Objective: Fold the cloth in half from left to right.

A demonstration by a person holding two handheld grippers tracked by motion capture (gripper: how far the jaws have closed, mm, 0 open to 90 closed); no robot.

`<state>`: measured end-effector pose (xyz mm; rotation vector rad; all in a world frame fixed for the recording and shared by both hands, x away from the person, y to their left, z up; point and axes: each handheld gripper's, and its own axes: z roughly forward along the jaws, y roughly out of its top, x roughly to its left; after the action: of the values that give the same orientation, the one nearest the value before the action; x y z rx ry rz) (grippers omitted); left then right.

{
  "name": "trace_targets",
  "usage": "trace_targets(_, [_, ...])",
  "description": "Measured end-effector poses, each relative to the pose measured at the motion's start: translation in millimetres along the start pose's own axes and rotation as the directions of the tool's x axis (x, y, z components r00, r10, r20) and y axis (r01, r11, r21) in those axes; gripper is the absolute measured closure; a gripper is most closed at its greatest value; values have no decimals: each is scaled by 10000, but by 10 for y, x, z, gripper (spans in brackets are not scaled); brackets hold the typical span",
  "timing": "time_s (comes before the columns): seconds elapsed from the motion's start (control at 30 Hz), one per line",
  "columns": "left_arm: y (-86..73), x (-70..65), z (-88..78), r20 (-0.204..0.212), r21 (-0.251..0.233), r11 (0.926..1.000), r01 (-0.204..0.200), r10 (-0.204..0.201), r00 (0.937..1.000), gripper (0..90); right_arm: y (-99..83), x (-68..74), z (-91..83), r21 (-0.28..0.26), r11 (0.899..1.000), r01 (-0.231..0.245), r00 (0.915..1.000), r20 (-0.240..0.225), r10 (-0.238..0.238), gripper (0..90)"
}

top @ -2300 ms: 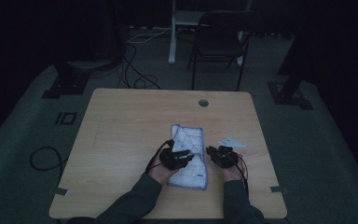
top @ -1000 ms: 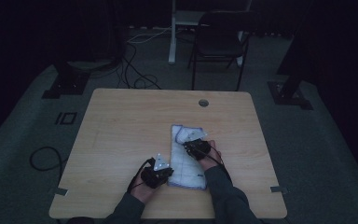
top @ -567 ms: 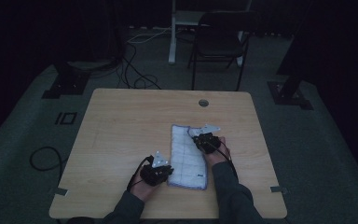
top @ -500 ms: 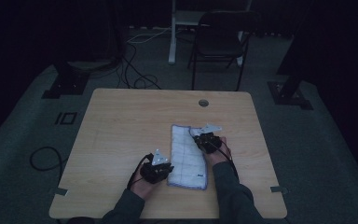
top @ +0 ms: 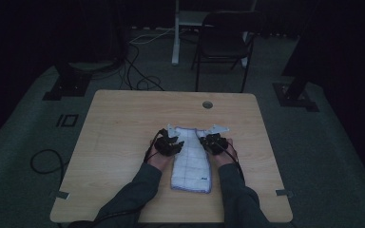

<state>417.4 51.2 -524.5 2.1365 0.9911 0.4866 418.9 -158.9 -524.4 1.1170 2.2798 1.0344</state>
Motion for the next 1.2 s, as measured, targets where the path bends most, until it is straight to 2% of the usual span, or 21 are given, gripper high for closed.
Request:
trace_targets(0.1, [5,12,124,-141,579,9983,-100,109,9998,665,7,-14,-9,-49,10000,-43,10000,29,43,861])
trace_targets(0.2, [5,23,133,-128,602,9981,146,-138,9998,824,18,-34,-21,-113,9999,-99,9999,75,100,861])
trace_targets(0.27, [17,21,98,-151,447,9988,223,-217,9997,869,24,-57,-27,-144,9999,-86,9999,112,88,861])
trace_targets(0.43, [1,50,52,-162,218,9988,434,-430,9989,886,19,-111,-37,-227,9993,-303,9993,234,308,860])
trace_targets(0.53, [-29,68,21,-121,-26,9968,793,-793,9968,887,-8,-163,2,-139,9986,-517,9981,331,522,858])
trace_targets(0.73, [-53,90,-54,-198,-309,9956,887,-893,9958,890,-61,-237,94,99,9961,-872,9949,509,866,843])
trace_targets(0.93, [-77,129,-133,-345,-624,9911,1173,-1196,9922,890,-69,-250,126,90,9947,-1026,9931,578,1019,833])
trace_targets(1.2, [-211,297,-63,-517,-89,9862,1651,-1653,9849,875,41,-215,135,-69,9971,-761,9960,460,764,801])
